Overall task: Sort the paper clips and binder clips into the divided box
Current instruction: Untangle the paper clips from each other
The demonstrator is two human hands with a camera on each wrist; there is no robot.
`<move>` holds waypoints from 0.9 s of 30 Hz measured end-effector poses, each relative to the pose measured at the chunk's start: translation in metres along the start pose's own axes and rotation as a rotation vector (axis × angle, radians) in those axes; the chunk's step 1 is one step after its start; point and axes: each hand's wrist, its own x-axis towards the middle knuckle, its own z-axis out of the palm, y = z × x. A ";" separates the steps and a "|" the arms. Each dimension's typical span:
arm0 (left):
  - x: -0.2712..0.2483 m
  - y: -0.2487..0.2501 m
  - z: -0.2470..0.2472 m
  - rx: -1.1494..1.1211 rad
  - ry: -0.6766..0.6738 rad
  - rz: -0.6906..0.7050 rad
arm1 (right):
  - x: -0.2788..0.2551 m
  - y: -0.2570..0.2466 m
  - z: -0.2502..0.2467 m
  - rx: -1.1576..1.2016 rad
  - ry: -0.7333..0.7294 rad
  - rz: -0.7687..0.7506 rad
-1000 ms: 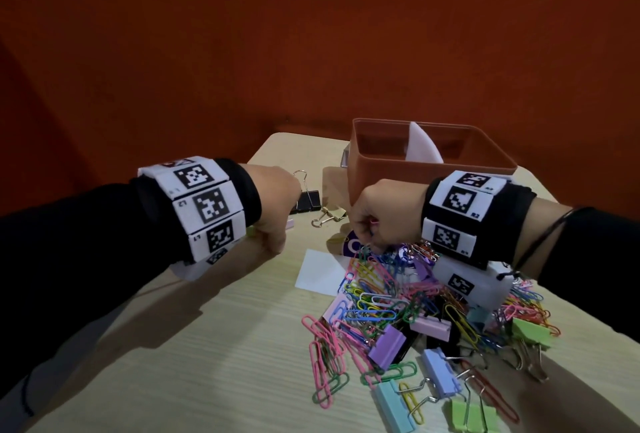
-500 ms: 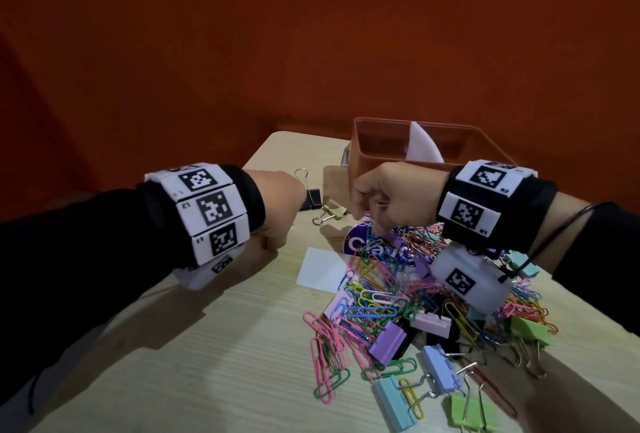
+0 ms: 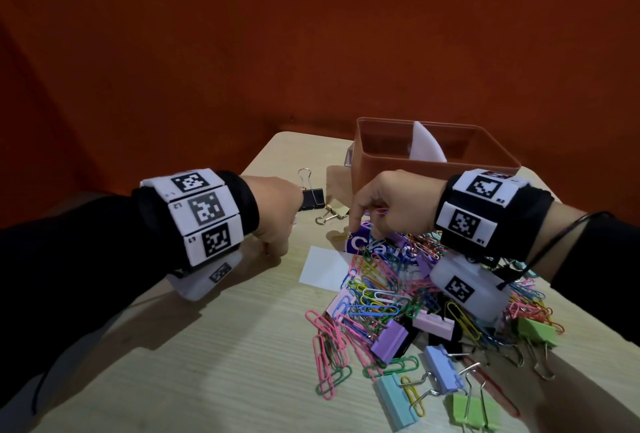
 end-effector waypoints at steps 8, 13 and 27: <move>0.000 -0.004 0.002 -0.054 -0.001 0.025 | 0.003 0.006 0.000 -0.043 0.063 0.022; -0.001 -0.006 0.004 -0.121 -0.029 0.049 | 0.006 0.011 -0.004 0.097 0.026 0.088; 0.015 0.020 -0.084 -0.838 0.186 0.189 | 0.014 0.027 -0.059 1.216 0.158 0.303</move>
